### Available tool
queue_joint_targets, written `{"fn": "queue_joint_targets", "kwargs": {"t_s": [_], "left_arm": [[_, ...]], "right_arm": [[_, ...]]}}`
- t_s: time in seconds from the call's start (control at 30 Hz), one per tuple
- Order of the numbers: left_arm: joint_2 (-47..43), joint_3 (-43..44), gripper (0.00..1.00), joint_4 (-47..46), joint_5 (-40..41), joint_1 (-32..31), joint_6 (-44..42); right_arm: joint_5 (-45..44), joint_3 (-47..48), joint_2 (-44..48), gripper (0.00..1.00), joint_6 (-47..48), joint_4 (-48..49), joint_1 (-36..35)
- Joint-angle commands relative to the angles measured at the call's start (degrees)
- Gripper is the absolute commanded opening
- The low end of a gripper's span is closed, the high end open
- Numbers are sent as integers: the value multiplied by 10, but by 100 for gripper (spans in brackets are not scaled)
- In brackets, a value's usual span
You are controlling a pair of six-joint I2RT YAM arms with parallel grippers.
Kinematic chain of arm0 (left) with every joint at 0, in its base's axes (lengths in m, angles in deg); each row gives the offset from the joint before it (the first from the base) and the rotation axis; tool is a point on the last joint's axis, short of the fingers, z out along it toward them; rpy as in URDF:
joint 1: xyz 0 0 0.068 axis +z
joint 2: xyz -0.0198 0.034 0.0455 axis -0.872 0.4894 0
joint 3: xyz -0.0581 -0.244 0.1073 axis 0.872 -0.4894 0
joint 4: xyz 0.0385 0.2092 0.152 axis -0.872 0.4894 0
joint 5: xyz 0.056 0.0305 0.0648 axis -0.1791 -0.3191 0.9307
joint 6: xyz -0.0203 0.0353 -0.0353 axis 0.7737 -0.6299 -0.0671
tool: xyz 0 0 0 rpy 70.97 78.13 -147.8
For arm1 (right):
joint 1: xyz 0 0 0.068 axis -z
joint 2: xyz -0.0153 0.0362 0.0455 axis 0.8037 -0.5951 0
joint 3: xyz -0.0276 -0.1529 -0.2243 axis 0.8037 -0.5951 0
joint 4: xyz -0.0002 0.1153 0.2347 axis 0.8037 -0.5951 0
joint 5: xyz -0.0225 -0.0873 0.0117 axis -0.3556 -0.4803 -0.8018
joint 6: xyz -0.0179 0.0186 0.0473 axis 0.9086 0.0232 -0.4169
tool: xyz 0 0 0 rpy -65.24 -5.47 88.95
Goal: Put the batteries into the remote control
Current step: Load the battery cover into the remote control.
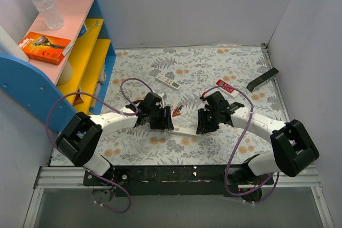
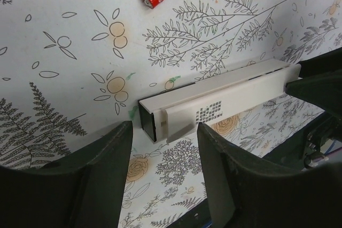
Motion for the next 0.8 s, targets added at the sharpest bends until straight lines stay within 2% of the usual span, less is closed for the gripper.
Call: {"fn": "queue_joint_targets", "kwargs": {"t_s": [0.0,0.4,0.77], "left_arm": [[-15,24,50,-4,19,-3,4],[0,19,43,-8,-5,-3,1],[6,9,33,3,-15,-3,-9]], "right_arm": [[3,14,1,37,8,3,2],[5,23,-4,36,16,0,1],[3,36,-4,36,20,-7,2]]}}
